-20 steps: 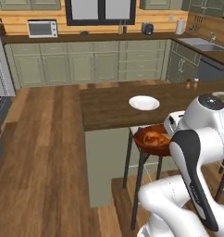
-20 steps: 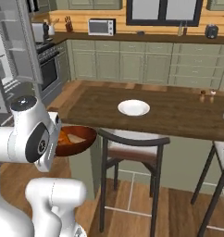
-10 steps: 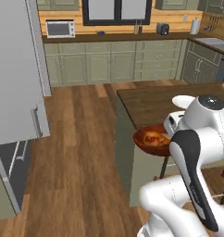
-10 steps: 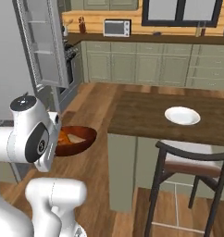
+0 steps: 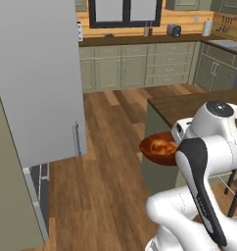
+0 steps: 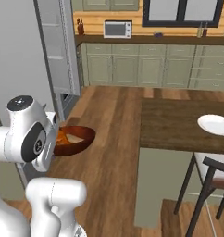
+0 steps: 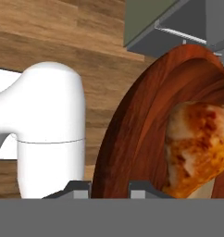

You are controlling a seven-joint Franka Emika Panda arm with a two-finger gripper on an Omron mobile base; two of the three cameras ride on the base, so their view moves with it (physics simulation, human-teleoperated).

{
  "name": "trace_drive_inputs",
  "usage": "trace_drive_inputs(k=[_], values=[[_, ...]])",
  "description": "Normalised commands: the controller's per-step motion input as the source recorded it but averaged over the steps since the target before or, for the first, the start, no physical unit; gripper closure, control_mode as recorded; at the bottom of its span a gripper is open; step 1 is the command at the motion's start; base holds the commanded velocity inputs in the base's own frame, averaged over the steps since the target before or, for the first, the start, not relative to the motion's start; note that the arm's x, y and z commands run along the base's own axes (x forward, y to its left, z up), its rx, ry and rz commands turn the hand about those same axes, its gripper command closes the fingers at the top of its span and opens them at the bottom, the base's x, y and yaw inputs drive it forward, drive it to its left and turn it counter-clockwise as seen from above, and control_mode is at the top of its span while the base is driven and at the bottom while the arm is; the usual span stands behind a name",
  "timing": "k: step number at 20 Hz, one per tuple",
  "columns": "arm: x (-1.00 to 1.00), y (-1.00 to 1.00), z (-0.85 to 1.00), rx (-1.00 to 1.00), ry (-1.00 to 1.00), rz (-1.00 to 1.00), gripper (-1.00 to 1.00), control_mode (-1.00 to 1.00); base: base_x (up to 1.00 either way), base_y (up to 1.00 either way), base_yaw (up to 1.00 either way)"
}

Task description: Pick the chicken drumstick and sweet potato from their plates and place them in the bowl. Then put the bowl in the fridge.

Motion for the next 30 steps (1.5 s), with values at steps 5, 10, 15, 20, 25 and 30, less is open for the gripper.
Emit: trace_drive_inputs(k=[5,10,15,20,25,30], values=[[0.00,0.00,0.00,0.00,0.00,0.00,1.00,1.00,0.53,-0.17,0.00],[0.00,0.00,0.00,0.00,0.00,0.00,1.00,1.00,0.86,0.00,0.10],[0.00,0.00,0.00,0.00,0.00,0.00,1.00,1.00,0.83,-0.27,0.05],[0.00,0.00,0.00,0.00,0.00,0.00,1.00,1.00,0.75,-0.48,0.04],[0.00,0.00,0.00,0.00,0.00,0.00,1.00,1.00,0.88,-0.08,0.05],[0.00,0.00,0.00,0.00,0.00,0.00,1.00,1.00,0.82,0.00,0.11]])
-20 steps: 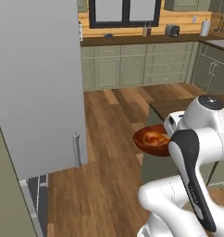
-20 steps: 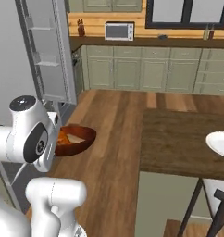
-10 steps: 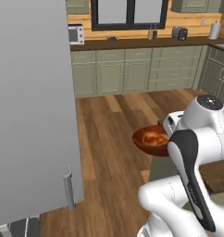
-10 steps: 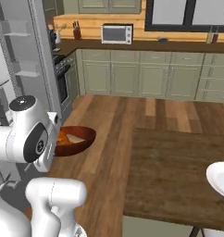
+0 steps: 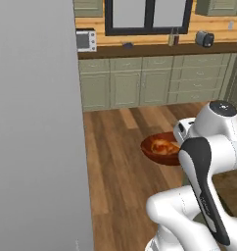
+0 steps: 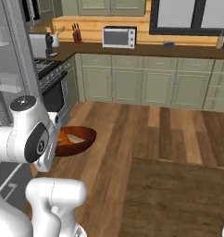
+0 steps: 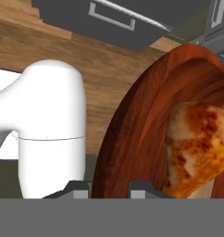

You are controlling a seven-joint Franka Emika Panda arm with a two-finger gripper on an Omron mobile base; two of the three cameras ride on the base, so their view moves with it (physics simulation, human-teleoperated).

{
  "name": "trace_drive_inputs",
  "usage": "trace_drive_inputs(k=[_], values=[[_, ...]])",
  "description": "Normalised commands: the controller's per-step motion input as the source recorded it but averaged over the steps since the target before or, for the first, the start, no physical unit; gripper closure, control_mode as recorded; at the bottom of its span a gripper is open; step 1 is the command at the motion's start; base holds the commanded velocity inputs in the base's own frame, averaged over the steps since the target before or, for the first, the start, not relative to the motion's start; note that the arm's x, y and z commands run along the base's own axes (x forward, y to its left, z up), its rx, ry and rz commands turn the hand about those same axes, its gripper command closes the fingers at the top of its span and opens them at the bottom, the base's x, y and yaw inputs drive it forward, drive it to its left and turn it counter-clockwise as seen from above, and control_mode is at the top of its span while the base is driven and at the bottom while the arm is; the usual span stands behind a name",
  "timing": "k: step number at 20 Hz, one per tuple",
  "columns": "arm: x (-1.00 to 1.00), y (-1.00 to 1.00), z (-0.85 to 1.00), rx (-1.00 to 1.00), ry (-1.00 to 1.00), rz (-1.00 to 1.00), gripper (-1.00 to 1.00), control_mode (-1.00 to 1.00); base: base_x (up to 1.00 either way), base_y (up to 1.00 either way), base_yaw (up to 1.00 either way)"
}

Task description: Pick the chicken drumstick and sweet potato from their plates and place them in the bowl. Then put the bowl in the fridge.

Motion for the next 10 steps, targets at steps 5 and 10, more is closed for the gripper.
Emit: trace_drive_inputs(k=[5,10], values=[[0.00,0.00,0.00,0.00,0.00,0.00,1.00,1.00,0.71,0.00,0.13],[0.00,0.00,0.00,0.00,0.00,0.00,1.00,1.00,0.12,0.00,0.29]])
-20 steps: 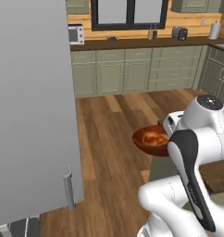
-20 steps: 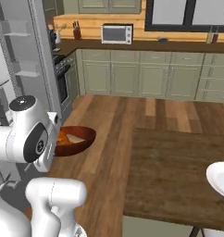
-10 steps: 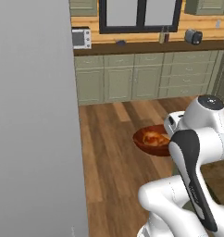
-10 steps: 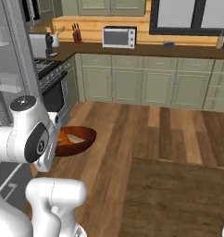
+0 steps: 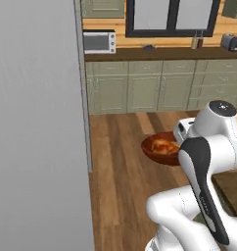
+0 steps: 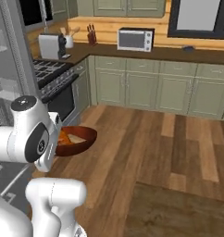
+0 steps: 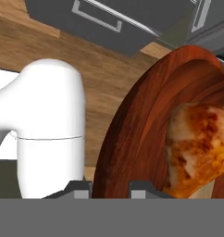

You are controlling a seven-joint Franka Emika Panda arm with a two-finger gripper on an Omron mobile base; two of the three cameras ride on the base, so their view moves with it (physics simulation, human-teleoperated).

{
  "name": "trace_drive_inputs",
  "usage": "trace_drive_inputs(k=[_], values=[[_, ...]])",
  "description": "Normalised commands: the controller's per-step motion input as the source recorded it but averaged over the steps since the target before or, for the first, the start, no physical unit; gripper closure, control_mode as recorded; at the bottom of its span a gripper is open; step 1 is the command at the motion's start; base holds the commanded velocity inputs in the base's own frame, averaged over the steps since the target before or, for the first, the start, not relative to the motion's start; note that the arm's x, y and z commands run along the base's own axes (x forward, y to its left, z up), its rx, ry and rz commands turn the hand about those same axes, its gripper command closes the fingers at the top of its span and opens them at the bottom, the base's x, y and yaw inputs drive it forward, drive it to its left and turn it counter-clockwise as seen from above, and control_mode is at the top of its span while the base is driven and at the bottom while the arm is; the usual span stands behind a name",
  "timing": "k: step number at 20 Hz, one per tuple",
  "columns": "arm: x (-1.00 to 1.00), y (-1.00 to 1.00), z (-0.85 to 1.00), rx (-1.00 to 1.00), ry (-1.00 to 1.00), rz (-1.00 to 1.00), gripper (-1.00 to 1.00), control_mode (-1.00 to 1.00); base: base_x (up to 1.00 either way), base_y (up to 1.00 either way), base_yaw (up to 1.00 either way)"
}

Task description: Pick the chicken drumstick and sweet potato from their plates and place them in the bowl. Then put the bowl in the fridge.

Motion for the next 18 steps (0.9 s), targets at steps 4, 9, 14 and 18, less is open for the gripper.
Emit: trace_drive_inputs(k=[4,9,14,18], values=[[0.00,0.00,0.00,0.00,0.00,0.00,1.00,1.00,0.55,0.00,0.54],[0.00,0.00,0.00,0.00,0.00,0.00,1.00,1.00,0.88,-0.01,0.51],[0.00,0.00,0.00,0.00,0.00,0.00,1.00,1.00,0.30,0.00,0.37],[0.00,0.00,0.00,0.00,0.00,0.00,1.00,1.00,1.00,0.00,0.35]])
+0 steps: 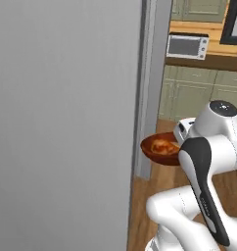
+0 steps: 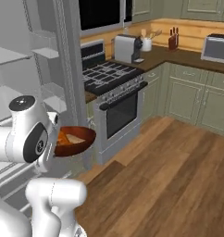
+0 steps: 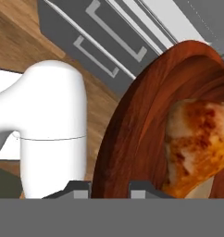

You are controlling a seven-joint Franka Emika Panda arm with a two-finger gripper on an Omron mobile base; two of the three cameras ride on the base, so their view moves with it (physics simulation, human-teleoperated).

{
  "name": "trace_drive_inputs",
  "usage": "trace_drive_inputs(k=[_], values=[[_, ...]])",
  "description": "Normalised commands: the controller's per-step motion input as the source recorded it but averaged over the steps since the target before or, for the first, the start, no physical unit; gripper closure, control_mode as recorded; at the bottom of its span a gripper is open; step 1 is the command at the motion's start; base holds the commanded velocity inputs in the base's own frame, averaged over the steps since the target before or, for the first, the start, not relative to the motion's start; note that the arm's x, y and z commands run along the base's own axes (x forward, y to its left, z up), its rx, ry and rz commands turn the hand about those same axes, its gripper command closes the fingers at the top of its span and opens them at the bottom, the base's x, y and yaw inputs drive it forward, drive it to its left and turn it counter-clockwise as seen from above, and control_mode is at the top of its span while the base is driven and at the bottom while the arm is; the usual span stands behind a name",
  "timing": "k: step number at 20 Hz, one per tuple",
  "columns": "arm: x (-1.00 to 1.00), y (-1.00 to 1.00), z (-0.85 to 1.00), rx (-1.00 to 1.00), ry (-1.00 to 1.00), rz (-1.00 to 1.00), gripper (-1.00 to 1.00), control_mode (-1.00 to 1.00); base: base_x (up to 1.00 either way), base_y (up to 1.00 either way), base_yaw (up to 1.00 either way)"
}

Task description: Pick the chicken drumstick and sweet potato from their plates and place them in the bowl. Then put the bowl in the fridge.

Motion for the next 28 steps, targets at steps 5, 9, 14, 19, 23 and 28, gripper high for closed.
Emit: trace_drive_inputs(k=[5,9,14,19,23,28], values=[[0.00,0.00,0.00,0.00,0.00,0.00,1.00,1.00,0.13,0.24,0.27],[0.00,0.00,0.00,0.00,0.00,0.00,1.00,1.00,-0.46,0.62,0.21],[0.00,0.00,0.00,0.00,0.00,0.00,1.00,1.00,0.11,0.32,0.29],[0.00,0.00,0.00,0.00,0.00,0.00,1.00,1.00,0.34,-0.19,0.48],[0.00,0.00,0.00,0.00,0.00,0.00,1.00,1.00,-0.04,-0.22,0.59],[0.00,0.00,0.00,0.00,0.00,0.00,1.00,1.00,0.09,-0.48,0.59]])
